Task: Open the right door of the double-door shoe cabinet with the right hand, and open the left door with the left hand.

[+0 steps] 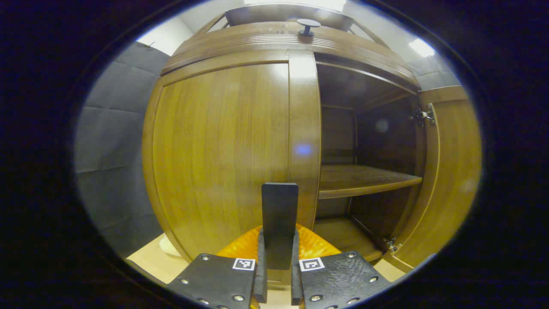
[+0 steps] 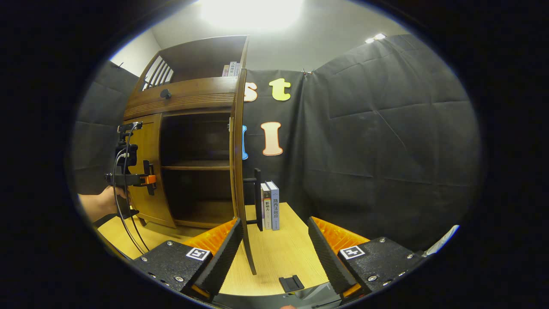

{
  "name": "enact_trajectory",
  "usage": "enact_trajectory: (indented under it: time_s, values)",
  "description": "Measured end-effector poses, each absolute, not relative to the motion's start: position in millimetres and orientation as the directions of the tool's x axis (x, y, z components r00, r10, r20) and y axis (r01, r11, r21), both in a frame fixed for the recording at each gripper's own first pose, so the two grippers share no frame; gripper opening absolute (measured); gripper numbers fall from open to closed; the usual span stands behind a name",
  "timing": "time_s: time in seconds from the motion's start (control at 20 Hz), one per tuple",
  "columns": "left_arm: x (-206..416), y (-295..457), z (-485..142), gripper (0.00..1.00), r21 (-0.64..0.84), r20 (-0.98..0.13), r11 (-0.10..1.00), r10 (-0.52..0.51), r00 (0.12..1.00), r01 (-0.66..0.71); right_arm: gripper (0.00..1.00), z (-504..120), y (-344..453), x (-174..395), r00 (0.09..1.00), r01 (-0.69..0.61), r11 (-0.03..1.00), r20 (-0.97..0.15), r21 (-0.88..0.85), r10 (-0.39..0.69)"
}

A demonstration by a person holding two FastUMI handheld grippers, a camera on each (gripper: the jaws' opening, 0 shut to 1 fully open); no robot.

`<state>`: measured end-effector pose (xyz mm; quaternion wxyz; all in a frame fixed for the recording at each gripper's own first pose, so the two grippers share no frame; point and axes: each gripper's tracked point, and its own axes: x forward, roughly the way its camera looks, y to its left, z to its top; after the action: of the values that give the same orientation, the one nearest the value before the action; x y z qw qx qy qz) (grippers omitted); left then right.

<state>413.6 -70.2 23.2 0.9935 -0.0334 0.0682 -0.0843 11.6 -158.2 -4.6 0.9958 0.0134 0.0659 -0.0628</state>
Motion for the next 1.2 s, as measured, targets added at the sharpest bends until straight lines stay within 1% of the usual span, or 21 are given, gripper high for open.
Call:
enact_trajectory:
  time_s: [0.1,0.25,0.35,0.7,0.9,0.95,1.0,1.05,1.1,1.2]
  values:
    - [416,-72,22,0.27,-0.078,-0.124,0.984,-0.172,0.977,0.163,0.94,-5,-155,12,0.986,0.111,0.993,-0.131,0.025,-0.107]
    - [416,-71,19,0.25,-0.082,-0.128,0.985,-0.164,0.978,0.155,0.93,-8,-150,12,0.988,0.085,0.996,-0.135,0.029,-0.081]
    - [416,-70,20,0.23,-0.09,-0.128,0.985,-0.159,0.979,0.148,0.94,-7,-147,12,0.989,0.069,0.997,-0.136,0.035,-0.064]
    - [414,-65,34,0.17,-0.107,-0.126,0.987,-0.135,0.983,0.122,0.94,-3,-132,14,0.993,0.001,0.999,-0.12,0.036,0.003]
    - [410,-61,47,0.17,-0.104,-0.126,0.988,-0.123,0.984,0.11,0.93,-2,-120,17,0.993,-0.035,0.999,-0.114,0.036,0.039]
    - [410,-61,49,0.17,-0.105,-0.126,0.989,-0.118,0.985,0.105,0.94,-2,-116,18,0.992,-0.047,0.998,-0.115,0.035,0.051]
    - [410,-60,51,0.27,-0.108,-0.126,0.989,-0.112,0.986,0.099,0.93,-2,-113,17,0.992,-0.056,0.998,-0.115,0.035,0.059]
    - [410,-60,50,0.27,-0.107,-0.129,0.99,-0.108,0.986,0.095,0.94,-2,-109,18,0.991,-0.064,0.997,-0.114,0.034,0.068]
    - [409,-60,52,0.22,-0.101,-0.129,0.991,-0.102,0.986,0.09,0.94,-1,-107,17,0.991,-0.071,0.997,-0.113,0.033,0.075]
    - [409,-60,54,0.27,-0.091,-0.13,0.992,-0.094,0.987,0.083,0.94,2,-100,19,0.99,-0.086,0.996,-0.107,0.029,0.089]
